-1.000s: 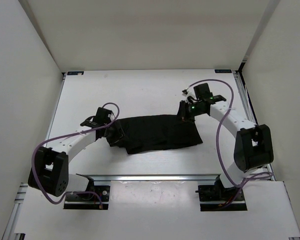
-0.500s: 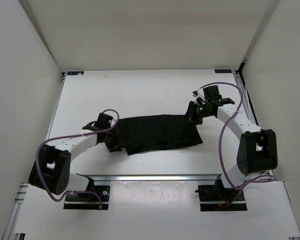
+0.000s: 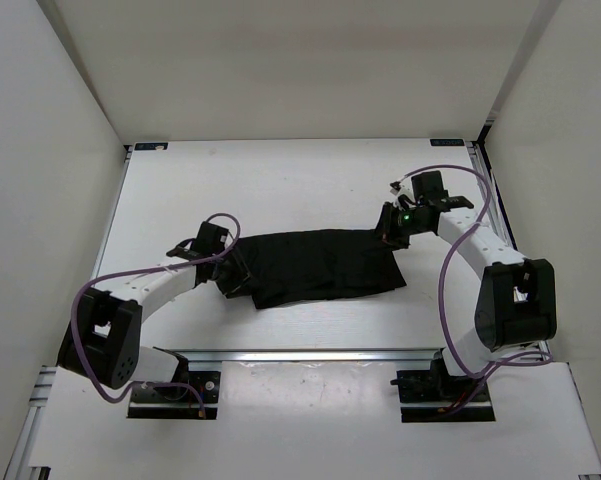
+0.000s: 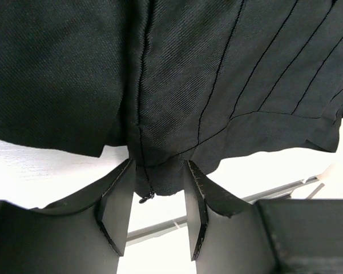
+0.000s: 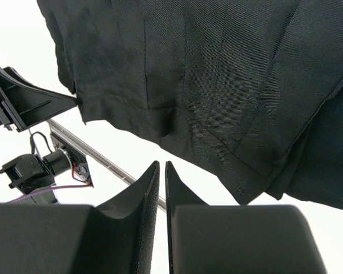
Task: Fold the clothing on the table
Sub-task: Fold the skirt
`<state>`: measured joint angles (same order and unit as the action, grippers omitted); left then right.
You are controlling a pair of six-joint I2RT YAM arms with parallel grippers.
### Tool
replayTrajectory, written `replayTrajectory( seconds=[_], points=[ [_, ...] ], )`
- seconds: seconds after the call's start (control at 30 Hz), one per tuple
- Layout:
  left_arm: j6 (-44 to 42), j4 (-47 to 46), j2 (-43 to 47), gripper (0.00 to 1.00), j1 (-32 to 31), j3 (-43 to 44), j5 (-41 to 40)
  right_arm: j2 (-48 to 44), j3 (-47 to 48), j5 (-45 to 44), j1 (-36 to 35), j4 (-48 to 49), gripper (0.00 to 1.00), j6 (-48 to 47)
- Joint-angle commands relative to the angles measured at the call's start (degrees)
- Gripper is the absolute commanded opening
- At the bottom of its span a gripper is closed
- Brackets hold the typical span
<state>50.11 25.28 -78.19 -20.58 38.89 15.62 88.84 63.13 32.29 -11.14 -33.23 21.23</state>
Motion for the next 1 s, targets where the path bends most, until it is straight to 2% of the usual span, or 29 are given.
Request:
replayTrajectory(
  seconds=[0.0, 0.1, 0.2, 0.4, 0.47, 0.5, 0.63, 0.67, 0.7, 0.73, 0.77, 0.87, 0.9, 0.97],
  points=[
    [0.5, -1.5, 0.1, 0.49, -1.1, -0.1, -1.2, -1.3, 0.2, 0.0, 0.7, -1.0, 0.13, -1.2],
    [0.7, -2.6, -0.8, 0.48, -2.0, -0.1, -2.0, -1.8, 0.2, 0.1, 0.9, -0.8, 0.12, -1.3],
    [0.9, -3.1, -1.3, 0.43, -2.4, 0.0, -2.6, -2.4, 0.0, -0.2, 2.0, -0.8, 0.13, -1.0],
    [-0.3, -3.2, -2.0, 0.27, -3.5, 0.3, -3.0, -3.7, -1.4, -1.1, 3.9, -1.7, 0.12, -1.4],
    [-0.6, -2.9, -1.4, 0.06, -3.4, 0.1, -3.4, -3.9, -2.1, -1.8, 4.4, -1.5, 0.12, -1.5],
    [-0.5, -2.4, -1.3, 0.01, -3.4, 0.0, -3.7, -4.4, -2.7, -1.8, 4.5, -1.5, 0.13, -1.2],
    [-0.8, -1.9, -0.1, 0.0, -3.1, -0.1, -3.0, -4.5, -3.5, -4.3, 5.1, -1.9, 0.13, -0.5],
    [-0.7, -1.1, 0.3, 0.03, -2.9, 0.2, -3.0, -4.4, -3.5, -5.0, 5.1, -1.8, 0.13, -0.1],
    [-1.1, -1.4, 0.9, 0.2, -2.8, 0.2, -2.8, -4.2, -3.5, -5.2, 5.3, -2.0, 0.13, -0.5],
    [-0.7, -0.7, 1.5, 0.3, -2.7, 0.4, -3.5, -4.3, -3.7, -5.2, 5.5, -2.0, 0.13, -0.6],
    [-0.6, -0.6, 2.4, 0.58, -2.7, 0.4, -4.1, -4.4, -3.8, -5.3, 5.3, -1.7, 0.13, -0.5],
    [-1.0, -0.8, 2.3, 0.66, -1.9, -0.9, -3.8, -4.2, -3.6, -5.0, 5.1, -1.3, 0.13, -0.1],
    [-1.1, -1.5, 2.3, 0.73, -2.4, -1.3, -3.7, -4.2, -3.5, -5.0, 5.2, -1.6, 0.13, -0.1],
    [-0.7, -2.1, 2.4, 0.74, -3.1, -1.9, -3.8, -3.9, -3.3, -5.3, 4.7, -1.7, 0.13, -0.5]
  ],
)
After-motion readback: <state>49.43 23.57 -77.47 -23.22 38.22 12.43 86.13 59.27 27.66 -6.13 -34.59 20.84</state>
